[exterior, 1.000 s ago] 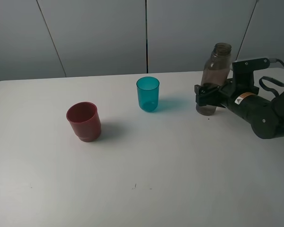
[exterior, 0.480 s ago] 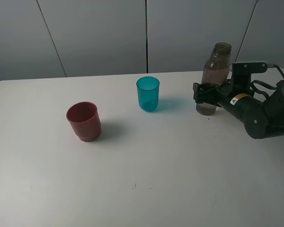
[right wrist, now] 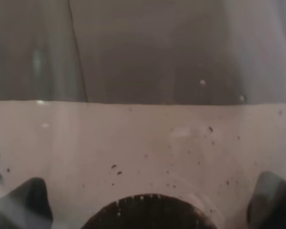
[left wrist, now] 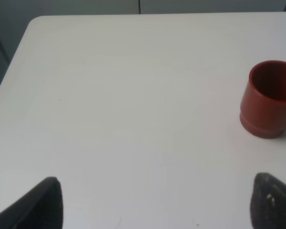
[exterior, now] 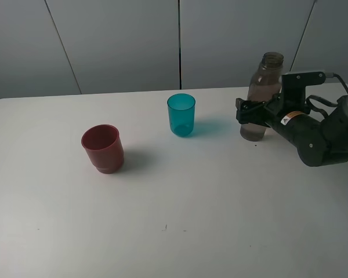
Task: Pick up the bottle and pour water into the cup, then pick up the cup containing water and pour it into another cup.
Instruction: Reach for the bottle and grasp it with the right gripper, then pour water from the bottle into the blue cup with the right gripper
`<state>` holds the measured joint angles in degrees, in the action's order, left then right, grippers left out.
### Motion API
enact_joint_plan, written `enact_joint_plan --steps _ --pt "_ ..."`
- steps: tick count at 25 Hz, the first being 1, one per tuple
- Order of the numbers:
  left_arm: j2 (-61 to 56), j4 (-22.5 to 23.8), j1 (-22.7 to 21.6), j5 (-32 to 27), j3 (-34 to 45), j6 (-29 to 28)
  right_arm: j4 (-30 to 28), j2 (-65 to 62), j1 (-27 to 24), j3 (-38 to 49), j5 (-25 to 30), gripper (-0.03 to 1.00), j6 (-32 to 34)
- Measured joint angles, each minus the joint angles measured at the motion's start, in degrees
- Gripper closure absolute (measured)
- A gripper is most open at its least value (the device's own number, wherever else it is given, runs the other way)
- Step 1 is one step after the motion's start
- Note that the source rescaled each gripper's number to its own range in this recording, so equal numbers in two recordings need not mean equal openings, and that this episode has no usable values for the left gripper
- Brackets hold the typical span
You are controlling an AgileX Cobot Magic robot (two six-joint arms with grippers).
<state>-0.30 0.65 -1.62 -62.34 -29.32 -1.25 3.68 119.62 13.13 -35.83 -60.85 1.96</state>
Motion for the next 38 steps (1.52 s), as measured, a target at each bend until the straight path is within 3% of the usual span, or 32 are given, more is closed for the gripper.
enact_joint_plan --steps 5,6,7,8,9,19,25,33,38 --pt "0.0 0.0 0.0 0.0 0.0 0.0 0.0 0.0 0.0 0.0 0.0 -0.01 -0.7" --pt "0.0 0.0 0.0 0.0 0.0 0.0 -0.1 0.0 0.0 0.0 0.0 0.11 -0.9" --pt "0.0 0.0 0.0 0.0 0.0 0.0 -0.1 0.0 0.0 0.0 0.0 0.40 -1.1" --pt "0.0 0.0 0.0 0.0 0.0 0.0 -0.1 0.0 0.0 0.0 0.0 0.84 -1.1" --pt "0.0 0.0 0.0 0.0 0.0 0.0 -0.2 0.0 0.0 0.0 -0.1 0.97 -1.3" --pt "0.0 0.0 0.0 0.0 0.0 0.0 -0.7 0.0 0.0 0.0 -0.1 0.96 -2.0" --pt "0.0 0.0 0.0 0.0 0.0 0.0 -0.7 -3.2 0.0 -0.2 3.2 0.96 -4.6" --pt "0.0 0.0 0.0 0.0 0.0 0.0 -7.0 -5.9 0.0 -11.4 20.6 0.96 -5.5" --pt "0.0 0.0 0.0 0.0 0.0 0.0 -9.2 -5.9 0.0 -16.8 22.6 0.96 -8.4"
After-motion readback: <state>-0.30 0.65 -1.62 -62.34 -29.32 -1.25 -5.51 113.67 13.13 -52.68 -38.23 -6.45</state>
